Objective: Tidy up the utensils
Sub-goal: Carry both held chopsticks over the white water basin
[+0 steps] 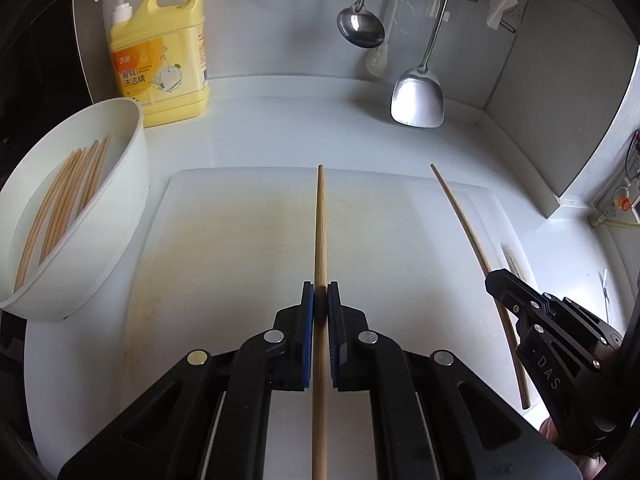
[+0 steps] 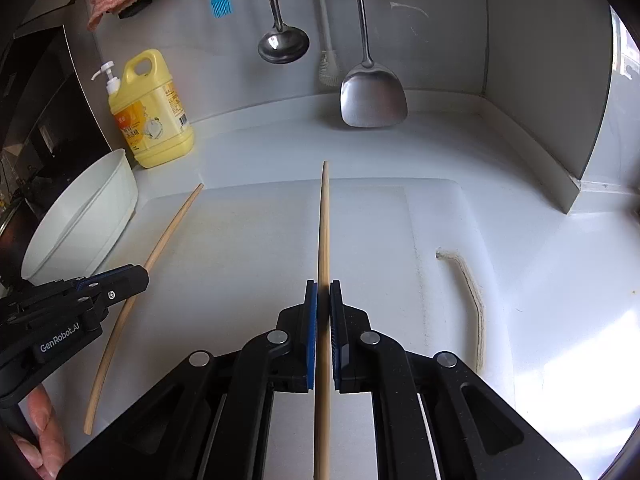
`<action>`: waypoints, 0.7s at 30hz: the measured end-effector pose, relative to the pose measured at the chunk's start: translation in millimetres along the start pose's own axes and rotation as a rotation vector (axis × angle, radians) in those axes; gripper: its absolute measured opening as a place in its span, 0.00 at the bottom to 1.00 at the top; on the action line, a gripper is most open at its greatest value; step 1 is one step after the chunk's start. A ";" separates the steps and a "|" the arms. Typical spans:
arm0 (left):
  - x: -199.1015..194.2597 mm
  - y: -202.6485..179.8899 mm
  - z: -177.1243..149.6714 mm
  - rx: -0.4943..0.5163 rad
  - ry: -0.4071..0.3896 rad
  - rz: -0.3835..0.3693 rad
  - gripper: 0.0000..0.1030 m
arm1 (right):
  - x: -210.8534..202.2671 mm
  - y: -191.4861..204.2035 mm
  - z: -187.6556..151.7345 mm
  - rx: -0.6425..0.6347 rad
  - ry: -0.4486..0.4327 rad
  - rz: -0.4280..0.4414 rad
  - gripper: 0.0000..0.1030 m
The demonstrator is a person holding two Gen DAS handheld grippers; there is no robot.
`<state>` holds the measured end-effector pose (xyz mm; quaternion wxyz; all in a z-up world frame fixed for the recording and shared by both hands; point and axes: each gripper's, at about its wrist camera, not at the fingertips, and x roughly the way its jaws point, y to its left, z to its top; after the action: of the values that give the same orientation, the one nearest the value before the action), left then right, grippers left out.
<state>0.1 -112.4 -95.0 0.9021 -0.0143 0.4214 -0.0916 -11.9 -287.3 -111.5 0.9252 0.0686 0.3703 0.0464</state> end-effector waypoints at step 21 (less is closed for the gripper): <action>-108.9 226.2 76.6 -0.128 -0.131 0.132 0.07 | -7.5 229.8 104.6 -0.110 -0.044 0.232 0.06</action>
<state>24.9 125.3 13.6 0.9290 -0.0501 0.3667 -0.0037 46.9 -71.3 5.5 0.9239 0.0612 0.3363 0.1718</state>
